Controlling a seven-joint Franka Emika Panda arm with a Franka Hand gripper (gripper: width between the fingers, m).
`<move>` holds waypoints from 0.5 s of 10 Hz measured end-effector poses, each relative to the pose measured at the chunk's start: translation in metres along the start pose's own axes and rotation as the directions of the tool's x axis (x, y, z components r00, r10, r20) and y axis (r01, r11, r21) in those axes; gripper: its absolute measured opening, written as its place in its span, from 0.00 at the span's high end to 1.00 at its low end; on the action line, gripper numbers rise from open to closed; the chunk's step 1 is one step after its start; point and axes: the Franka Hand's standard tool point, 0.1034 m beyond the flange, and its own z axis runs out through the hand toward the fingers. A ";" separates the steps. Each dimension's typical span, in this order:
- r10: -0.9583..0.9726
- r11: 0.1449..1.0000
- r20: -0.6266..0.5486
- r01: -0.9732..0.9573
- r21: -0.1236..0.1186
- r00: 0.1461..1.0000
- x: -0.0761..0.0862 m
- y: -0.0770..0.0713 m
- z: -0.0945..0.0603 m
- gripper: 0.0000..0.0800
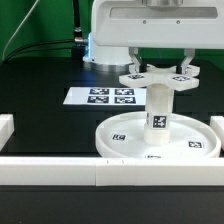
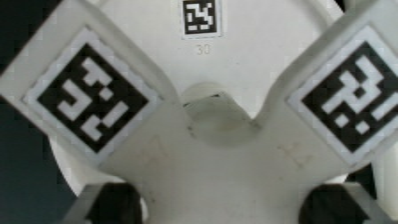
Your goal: Assemble round table
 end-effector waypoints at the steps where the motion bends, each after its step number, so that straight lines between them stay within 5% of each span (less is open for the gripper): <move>1: 0.000 1.000 0.000 0.000 0.000 1.000 0.000 0.000 0.000 0.45; 5: 0.157 0.988 -0.003 -0.157 0.003 0.988 0.000 -0.002 0.000 0.45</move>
Offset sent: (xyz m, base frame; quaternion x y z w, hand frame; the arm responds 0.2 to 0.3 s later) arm 0.0000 0.0000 0.0000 0.0000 0.0000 0.0000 1.0000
